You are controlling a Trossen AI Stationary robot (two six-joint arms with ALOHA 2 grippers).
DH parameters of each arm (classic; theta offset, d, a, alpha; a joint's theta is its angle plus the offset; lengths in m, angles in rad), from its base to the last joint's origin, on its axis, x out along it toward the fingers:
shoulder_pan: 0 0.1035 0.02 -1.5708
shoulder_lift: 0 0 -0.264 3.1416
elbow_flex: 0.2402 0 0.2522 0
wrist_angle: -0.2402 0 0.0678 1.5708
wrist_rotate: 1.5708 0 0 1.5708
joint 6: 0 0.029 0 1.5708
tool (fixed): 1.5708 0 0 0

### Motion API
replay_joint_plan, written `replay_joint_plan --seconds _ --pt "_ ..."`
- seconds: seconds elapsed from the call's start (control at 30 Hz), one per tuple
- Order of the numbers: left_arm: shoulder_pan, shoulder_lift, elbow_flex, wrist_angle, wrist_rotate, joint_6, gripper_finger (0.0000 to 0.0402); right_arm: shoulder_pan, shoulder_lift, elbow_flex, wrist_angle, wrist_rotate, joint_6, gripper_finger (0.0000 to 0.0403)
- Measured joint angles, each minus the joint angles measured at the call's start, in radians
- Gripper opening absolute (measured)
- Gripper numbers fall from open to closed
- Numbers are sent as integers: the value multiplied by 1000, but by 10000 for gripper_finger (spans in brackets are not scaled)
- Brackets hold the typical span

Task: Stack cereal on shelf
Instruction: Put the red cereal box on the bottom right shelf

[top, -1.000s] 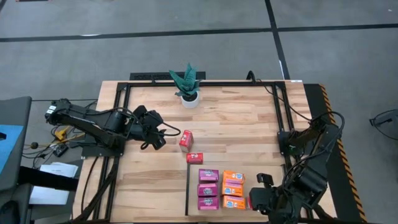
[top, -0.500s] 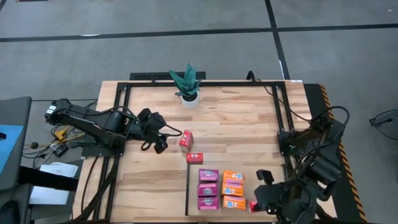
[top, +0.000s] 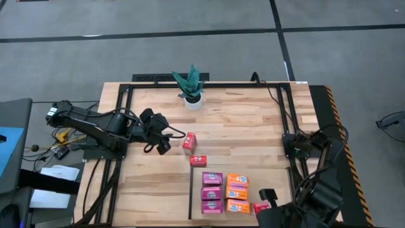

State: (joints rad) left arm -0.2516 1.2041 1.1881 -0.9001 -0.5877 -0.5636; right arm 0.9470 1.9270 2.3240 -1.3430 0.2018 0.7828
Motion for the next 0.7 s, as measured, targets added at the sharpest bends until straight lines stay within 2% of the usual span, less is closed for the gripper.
replay_joint_plan --seconds 0.43,0.7 --pt "0 0 0 -1 -2 5 240 4 48 -3 -153 -24 2 5" --pt "0 0 0 -8 -3 4 240 -18 60 -1 -173 -41 -21 5"
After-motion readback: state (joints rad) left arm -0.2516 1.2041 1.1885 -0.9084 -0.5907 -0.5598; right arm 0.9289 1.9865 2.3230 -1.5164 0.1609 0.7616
